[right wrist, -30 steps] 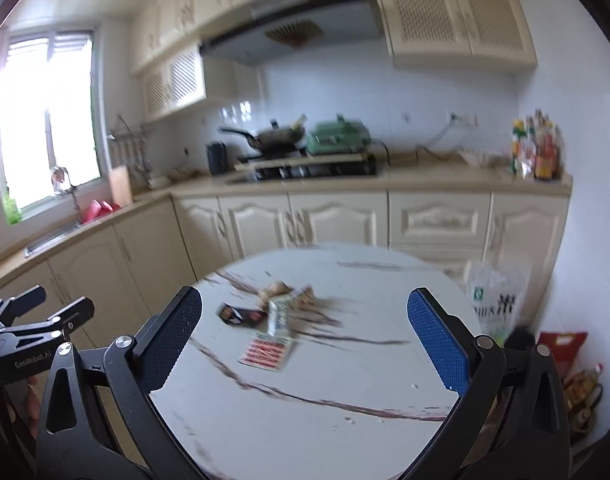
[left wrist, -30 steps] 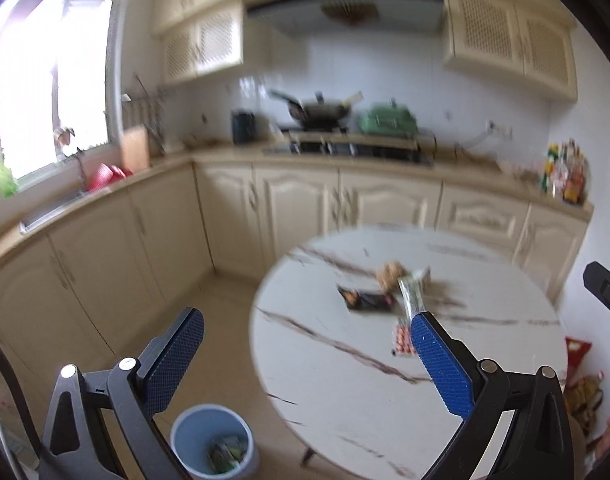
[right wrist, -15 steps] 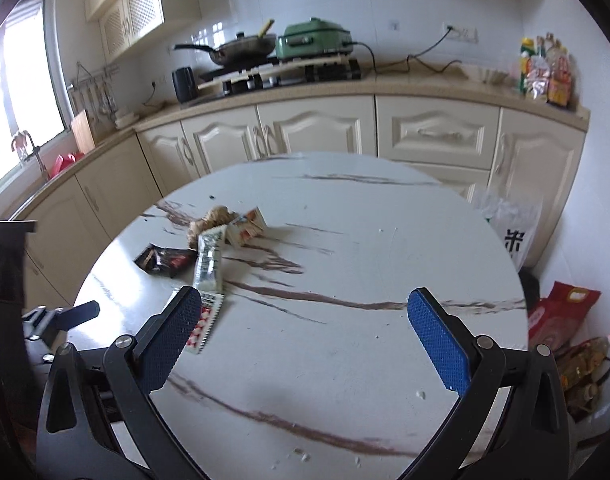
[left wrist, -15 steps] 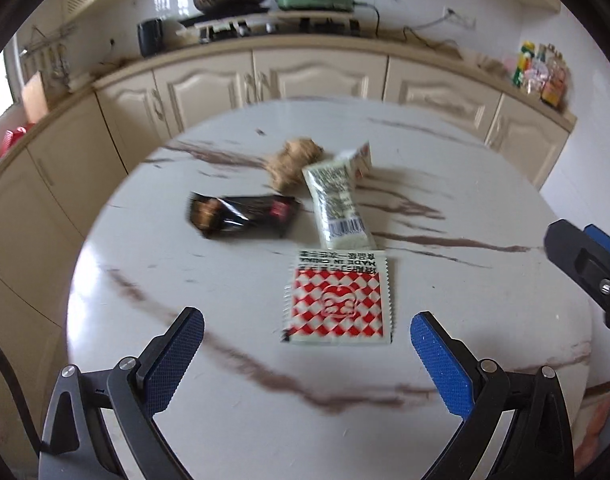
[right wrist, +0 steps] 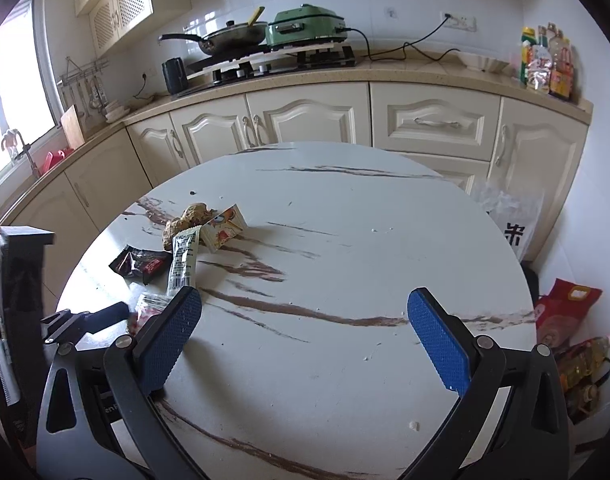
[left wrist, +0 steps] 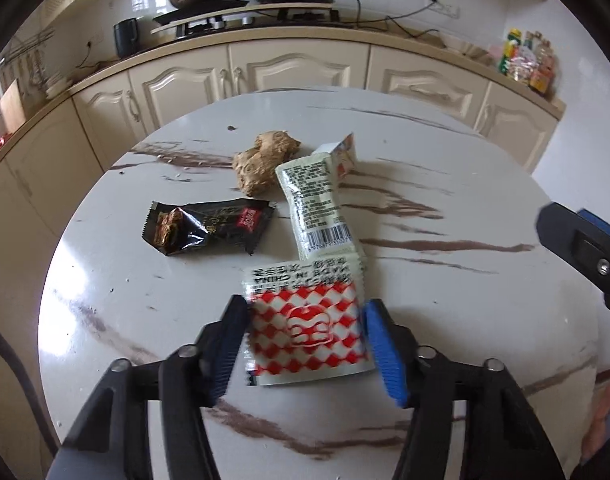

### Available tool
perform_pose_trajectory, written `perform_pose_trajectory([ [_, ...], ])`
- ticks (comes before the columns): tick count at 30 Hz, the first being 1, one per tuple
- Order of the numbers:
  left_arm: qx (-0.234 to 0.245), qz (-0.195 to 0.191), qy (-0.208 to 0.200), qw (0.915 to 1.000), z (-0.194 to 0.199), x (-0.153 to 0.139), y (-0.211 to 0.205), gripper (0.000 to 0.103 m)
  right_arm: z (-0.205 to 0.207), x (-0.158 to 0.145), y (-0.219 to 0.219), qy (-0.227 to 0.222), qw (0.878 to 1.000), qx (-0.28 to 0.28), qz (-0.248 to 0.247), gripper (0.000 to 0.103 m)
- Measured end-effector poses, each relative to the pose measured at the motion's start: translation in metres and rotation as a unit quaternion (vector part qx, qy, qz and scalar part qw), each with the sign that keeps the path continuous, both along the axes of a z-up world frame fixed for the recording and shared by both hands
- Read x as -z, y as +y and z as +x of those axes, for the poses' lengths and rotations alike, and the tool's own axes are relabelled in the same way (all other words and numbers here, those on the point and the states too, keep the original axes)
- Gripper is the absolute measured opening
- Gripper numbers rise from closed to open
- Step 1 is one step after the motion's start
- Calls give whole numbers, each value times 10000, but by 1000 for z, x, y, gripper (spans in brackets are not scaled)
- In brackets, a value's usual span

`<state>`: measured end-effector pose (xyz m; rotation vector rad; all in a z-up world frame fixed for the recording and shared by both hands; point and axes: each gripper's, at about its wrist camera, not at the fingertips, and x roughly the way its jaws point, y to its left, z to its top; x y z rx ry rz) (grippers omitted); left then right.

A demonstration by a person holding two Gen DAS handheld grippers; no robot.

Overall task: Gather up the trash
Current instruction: 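Grasp the red-white checkered sachet with the left gripper while the right gripper grasps the white sachet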

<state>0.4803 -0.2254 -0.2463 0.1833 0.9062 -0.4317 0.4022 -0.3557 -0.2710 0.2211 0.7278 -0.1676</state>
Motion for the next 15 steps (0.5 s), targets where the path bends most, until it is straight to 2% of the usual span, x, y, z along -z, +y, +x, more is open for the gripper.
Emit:
perform_pose_trajectory([
  [2, 71, -18, -13, 10000, 0, -1, 3, 40, 2, 0, 2, 32, 10000, -20, -23, 103],
  [5, 144, -151, -28, 9998, -7, 3, 19, 36, 5, 1, 7, 91, 9999, -67, -41, 103],
  [6, 135, -184, -37, 9997, -24, 8, 31, 35, 5, 1, 8, 101, 9999, -75, -48, 103],
  [10, 154, -518, 88, 9985, -38, 13, 59, 34, 14, 4, 17, 213, 9996, -157, -48, 103],
  [15, 38, -724, -48, 9974, -53, -3, 91, 34, 41, 11, 40, 489, 9979, -412, -93, 103],
])
